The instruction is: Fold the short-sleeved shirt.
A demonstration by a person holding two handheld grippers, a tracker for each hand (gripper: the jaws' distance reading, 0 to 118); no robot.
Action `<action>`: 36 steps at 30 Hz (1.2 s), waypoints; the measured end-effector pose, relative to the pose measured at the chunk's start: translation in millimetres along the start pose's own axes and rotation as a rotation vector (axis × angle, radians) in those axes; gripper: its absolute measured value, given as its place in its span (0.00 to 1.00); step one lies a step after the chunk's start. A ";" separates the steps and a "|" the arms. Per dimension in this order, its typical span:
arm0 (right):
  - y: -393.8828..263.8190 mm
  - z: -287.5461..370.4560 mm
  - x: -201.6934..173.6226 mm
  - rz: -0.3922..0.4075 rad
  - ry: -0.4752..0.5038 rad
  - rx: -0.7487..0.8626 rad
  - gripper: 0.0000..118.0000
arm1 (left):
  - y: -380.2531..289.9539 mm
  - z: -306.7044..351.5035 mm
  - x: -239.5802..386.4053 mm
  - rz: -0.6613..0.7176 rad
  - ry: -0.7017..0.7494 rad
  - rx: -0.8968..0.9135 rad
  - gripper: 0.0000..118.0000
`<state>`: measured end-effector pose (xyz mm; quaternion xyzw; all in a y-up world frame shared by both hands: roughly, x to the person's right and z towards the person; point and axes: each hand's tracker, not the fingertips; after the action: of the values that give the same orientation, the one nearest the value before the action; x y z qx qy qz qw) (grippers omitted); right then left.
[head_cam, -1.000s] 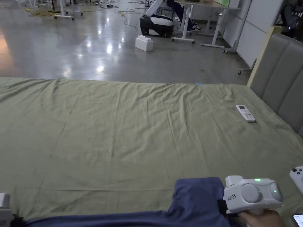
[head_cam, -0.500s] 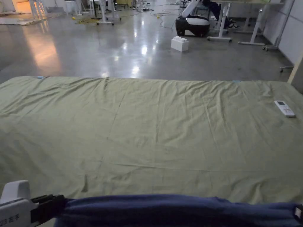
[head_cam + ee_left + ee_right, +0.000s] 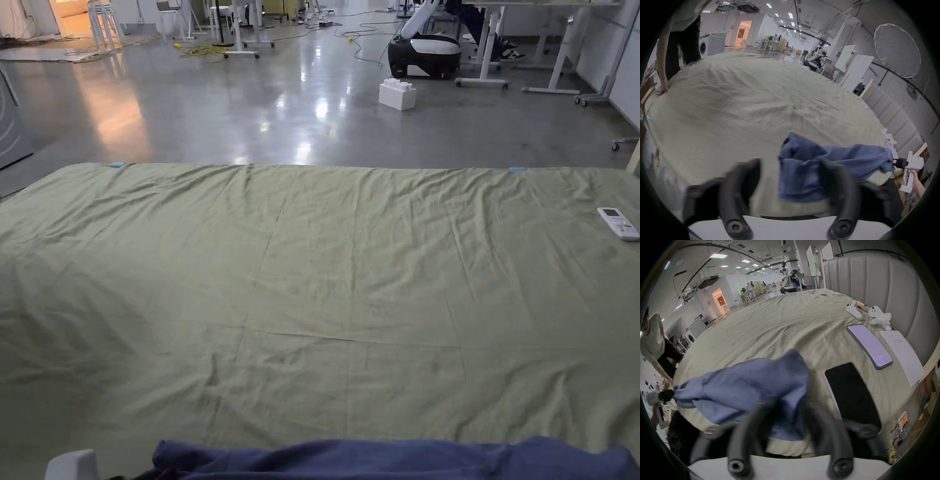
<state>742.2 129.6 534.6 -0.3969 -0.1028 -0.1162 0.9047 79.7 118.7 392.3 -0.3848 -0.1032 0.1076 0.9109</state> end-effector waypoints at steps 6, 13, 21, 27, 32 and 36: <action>10.6 48.2 5.9 -0.107 -0.052 0.187 0.62 | 25.5 70.1 31.5 -0.152 0.129 0.274 0.83; 29.5 137.0 -67.7 0.035 0.037 0.578 0.62 | 29.9 183.8 136.0 -0.384 0.077 0.656 0.81; 21.6 179.2 -130.7 0.239 0.047 0.720 0.07 | 14.7 221.8 189.4 -0.522 0.113 0.734 0.29; 17.5 187.3 -139.9 0.266 0.091 0.725 0.00 | 14.2 216.3 180.3 -0.463 0.034 0.634 0.00; 14.9 183.0 -140.2 0.263 0.098 0.702 0.00 | 17.6 213.6 172.1 -0.424 -0.009 0.603 0.00; 14.2 176.5 -138.2 0.254 0.113 0.673 0.00 | 25.8 206.2 150.9 -0.334 -0.045 0.570 0.00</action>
<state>598.2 287.8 603.4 -0.0794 -0.0352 0.0157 0.9961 165.0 317.8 530.3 -0.0898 -0.1508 -0.0100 0.9844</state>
